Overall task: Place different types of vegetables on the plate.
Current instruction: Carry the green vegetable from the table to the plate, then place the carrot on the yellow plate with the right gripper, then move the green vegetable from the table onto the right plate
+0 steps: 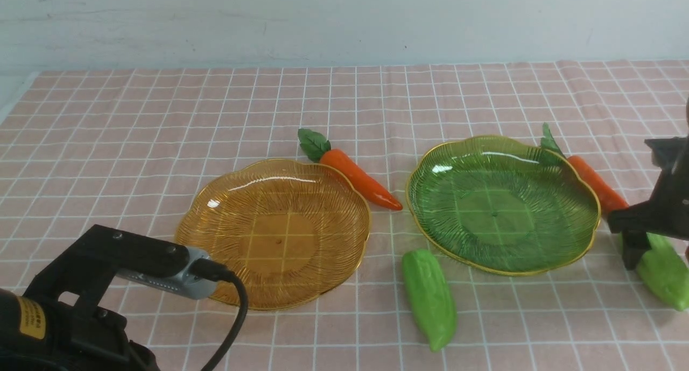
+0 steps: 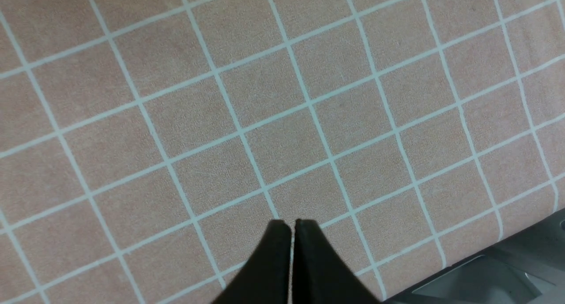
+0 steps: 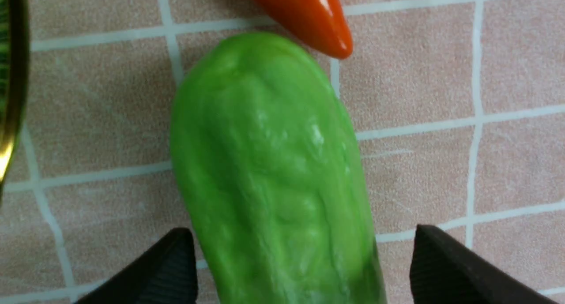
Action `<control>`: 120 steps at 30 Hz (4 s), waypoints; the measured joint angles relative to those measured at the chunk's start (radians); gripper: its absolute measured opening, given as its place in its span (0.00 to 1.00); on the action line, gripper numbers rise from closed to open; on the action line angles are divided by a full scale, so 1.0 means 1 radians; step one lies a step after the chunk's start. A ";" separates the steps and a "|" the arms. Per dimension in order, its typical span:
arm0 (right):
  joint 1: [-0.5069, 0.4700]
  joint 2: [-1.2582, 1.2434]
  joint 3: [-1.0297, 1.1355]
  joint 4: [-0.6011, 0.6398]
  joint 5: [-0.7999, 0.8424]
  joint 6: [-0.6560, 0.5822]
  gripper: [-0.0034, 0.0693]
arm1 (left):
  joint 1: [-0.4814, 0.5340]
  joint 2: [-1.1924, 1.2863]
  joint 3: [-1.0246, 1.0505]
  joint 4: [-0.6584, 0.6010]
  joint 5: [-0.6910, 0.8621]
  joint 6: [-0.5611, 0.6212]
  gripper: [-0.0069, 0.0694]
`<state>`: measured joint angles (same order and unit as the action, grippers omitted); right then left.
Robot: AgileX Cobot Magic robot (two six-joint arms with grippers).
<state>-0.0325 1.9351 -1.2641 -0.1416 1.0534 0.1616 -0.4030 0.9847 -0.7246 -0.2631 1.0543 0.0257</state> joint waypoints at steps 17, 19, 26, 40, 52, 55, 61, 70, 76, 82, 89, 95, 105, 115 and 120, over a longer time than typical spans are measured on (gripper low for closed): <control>0.112 -0.146 -0.182 0.312 -0.031 -0.139 0.62 | -0.001 0.000 0.000 0.000 -0.019 0.000 0.09; 0.146 -0.120 -0.182 0.350 -0.060 -0.170 0.62 | -0.001 0.000 0.000 0.000 -0.019 0.000 0.09; 0.177 -0.021 -0.181 0.363 -0.090 -0.208 0.65 | -0.001 0.000 0.000 0.000 -0.019 0.000 0.09; 0.094 -0.009 -0.266 -0.030 -0.040 -0.104 0.79 | -0.001 0.000 0.000 0.000 -0.028 0.000 0.09; 0.010 0.056 -0.268 -0.057 -0.024 -0.204 0.73 | -0.001 0.000 0.000 0.000 -0.028 0.000 0.09; 0.010 0.077 -0.268 -0.042 -0.024 -0.220 0.73 | -0.001 0.000 0.000 0.000 -0.028 0.000 0.09; 0.010 0.124 -0.268 -0.038 -0.024 -0.228 0.73 | -0.001 0.000 0.000 0.000 -0.028 -0.008 0.09; 0.010 0.160 -0.268 -0.015 -0.058 -0.248 0.73 | -0.001 0.000 0.000 0.000 -0.028 -0.026 0.09; 0.010 0.203 -0.270 -0.013 -0.096 -0.238 0.69 | -0.001 0.000 0.000 0.000 -0.028 -0.050 0.09; 0.010 0.211 -0.294 -0.054 -0.058 -0.112 0.32 | -0.001 0.000 0.000 -0.001 -0.028 -0.054 0.09; 0.010 0.160 -0.429 -0.112 0.083 0.027 0.34 | -0.001 0.000 0.000 -0.001 -0.028 -0.059 0.09; 0.128 -0.021 -0.507 0.356 0.175 -0.126 0.34 | -0.001 0.000 0.000 -0.001 -0.053 -0.061 0.09; 0.538 0.033 -0.507 0.556 0.033 -0.187 0.34 | -0.001 0.000 0.000 -0.001 -0.069 -0.061 0.09; 0.736 0.199 -0.507 0.556 -0.092 -0.171 0.69 | -0.001 0.000 0.000 -0.001 -0.069 -0.061 0.09; 0.733 0.199 -0.618 0.430 0.100 -0.153 0.82 | -0.001 0.000 0.000 -0.001 -0.068 -0.061 0.09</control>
<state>0.7003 2.1341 -1.8825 0.2889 1.1534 0.0089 -0.4038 0.9847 -0.7246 -0.2640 0.9865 -0.0354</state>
